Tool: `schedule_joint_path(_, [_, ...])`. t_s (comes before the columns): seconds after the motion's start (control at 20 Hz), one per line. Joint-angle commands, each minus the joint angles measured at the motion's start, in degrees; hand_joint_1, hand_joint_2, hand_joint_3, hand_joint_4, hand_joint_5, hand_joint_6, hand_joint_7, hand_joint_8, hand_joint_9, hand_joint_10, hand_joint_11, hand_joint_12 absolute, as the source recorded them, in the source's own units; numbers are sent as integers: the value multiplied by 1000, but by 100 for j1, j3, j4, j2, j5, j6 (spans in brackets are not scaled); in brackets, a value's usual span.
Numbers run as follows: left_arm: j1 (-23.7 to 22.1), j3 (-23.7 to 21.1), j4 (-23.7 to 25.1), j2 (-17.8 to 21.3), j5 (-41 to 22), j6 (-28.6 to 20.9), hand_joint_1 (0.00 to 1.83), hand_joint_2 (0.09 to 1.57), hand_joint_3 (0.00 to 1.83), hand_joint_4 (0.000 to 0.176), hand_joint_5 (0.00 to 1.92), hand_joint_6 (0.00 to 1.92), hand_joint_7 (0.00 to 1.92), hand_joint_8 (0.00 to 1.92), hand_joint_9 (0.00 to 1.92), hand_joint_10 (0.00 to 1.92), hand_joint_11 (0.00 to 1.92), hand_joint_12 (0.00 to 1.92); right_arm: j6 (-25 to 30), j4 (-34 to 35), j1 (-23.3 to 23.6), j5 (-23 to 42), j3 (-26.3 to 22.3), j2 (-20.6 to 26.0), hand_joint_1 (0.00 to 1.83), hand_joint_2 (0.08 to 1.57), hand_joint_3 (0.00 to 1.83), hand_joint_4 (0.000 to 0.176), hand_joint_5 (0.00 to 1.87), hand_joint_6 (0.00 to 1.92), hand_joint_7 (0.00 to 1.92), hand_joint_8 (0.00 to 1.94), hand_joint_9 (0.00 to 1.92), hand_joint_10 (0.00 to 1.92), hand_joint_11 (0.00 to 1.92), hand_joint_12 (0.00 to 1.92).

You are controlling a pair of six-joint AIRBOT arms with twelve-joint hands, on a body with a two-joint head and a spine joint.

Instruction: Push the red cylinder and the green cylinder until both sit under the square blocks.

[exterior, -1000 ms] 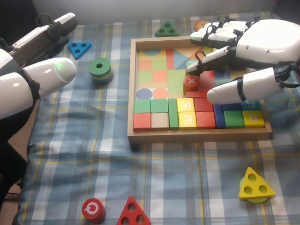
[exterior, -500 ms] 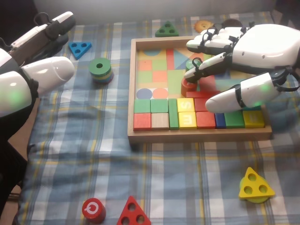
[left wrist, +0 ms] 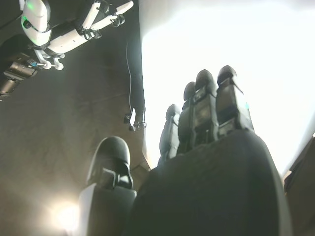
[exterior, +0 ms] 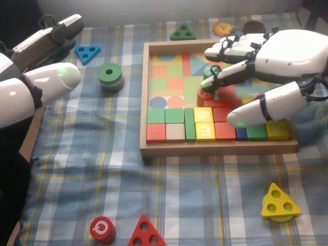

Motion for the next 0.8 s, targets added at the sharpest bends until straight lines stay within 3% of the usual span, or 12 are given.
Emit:
schedule_joint_path(0.0, [-68,21,19,-7,-683,-63,0,1318,7,176,58,0,120,1,137,1,0,0,-12,56,64,202,-4,26,0,970,0,176,446,1,0,0,0,0,0,0])
schedule_joint_path(0.65, [-60,10,18,-10,-684,-111,0,1296,0,176,70,3,124,1,133,0,0,0,-12,-1,22,175,-271,478,0,955,0,176,475,9,0,0,0,0,0,0])
schedule_joint_path(0.7, [-58,10,17,-10,-686,-118,0,1292,0,176,73,5,127,2,140,3,0,0,-13,-1,-2,175,-311,548,0,947,0,169,478,9,0,0,0,0,0,0])
schedule_joint_path(0.75, [-56,8,17,-10,-686,-125,0,1293,0,176,75,5,130,3,146,5,0,0,-13,-1,-25,175,-338,581,0,937,0,175,474,6,0,0,0,0,0,0])
